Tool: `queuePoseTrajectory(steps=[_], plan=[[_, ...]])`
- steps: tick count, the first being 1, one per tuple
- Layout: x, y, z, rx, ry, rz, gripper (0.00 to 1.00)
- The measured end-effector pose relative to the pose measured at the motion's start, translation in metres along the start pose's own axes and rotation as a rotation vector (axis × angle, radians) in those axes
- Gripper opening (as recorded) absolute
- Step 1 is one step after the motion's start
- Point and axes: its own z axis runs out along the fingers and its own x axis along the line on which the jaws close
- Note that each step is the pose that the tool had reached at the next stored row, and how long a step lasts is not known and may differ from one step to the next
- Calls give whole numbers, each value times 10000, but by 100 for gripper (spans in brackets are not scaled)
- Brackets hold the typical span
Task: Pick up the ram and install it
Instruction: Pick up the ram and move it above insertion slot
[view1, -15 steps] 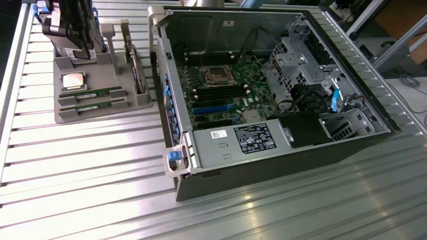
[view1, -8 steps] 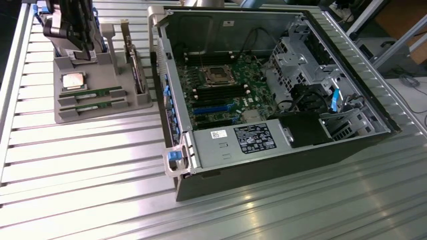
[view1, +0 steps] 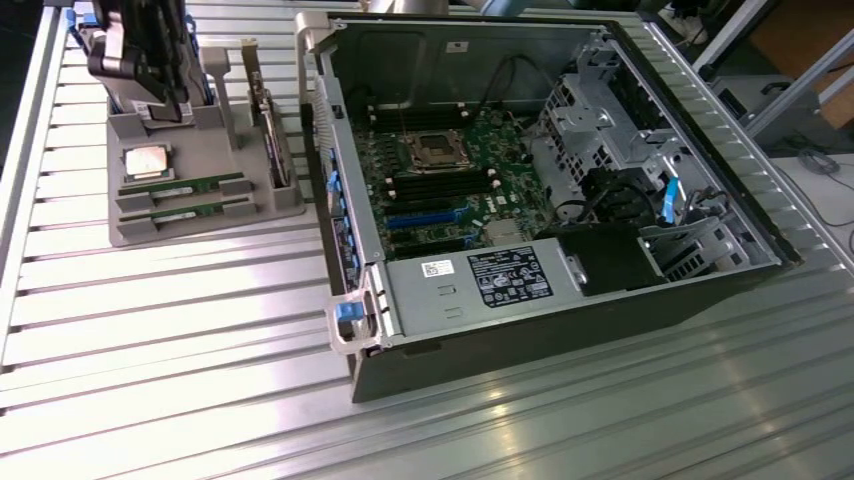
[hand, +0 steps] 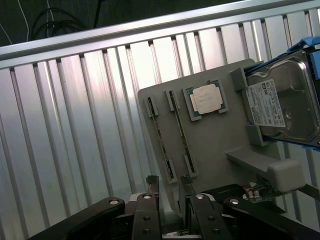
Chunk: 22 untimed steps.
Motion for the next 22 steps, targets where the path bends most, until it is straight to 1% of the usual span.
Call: queuePoseTrajectory(steps=[22], plan=[[7, -4, 66, 0, 0, 0, 30]])
